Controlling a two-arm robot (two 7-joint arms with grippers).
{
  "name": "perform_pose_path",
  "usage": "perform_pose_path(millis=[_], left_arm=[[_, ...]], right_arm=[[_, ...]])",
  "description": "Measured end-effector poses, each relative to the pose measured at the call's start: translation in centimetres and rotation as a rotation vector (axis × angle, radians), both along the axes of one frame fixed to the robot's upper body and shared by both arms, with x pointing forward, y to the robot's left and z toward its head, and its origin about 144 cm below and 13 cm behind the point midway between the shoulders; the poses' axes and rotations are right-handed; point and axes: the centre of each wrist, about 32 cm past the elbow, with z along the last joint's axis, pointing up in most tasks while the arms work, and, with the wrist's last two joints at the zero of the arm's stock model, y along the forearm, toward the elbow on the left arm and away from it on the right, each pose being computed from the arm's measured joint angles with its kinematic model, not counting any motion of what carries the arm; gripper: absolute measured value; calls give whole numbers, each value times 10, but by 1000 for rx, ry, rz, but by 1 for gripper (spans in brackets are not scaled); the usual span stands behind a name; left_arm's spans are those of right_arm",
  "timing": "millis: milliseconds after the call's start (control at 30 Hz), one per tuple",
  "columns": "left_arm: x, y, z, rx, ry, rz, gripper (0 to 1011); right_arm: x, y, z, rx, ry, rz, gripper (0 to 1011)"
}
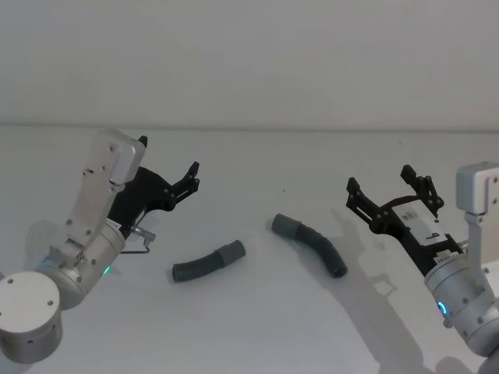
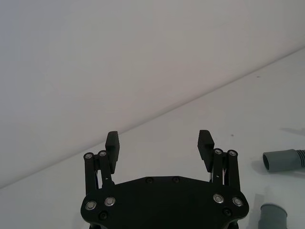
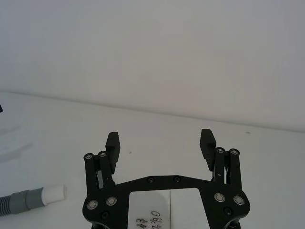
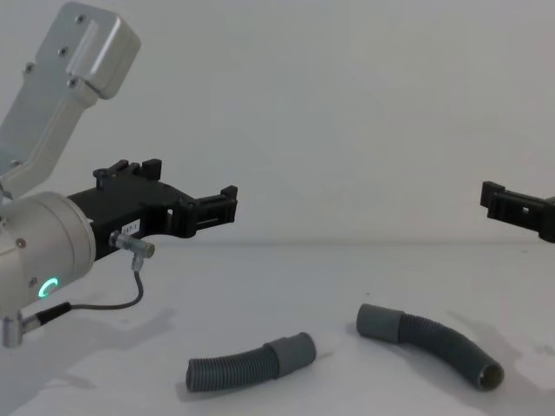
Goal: Use both hands to pick up one end of the pipe from the table, align the ends, and insert them.
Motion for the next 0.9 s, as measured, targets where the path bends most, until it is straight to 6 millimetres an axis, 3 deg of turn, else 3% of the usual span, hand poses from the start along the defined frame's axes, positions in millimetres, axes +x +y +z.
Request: perform_pose_path(millis=[900], left_arm=[[0, 0, 0, 0, 0, 0, 1001]], right_arm=[[0, 0, 0, 0, 0, 0, 1002]])
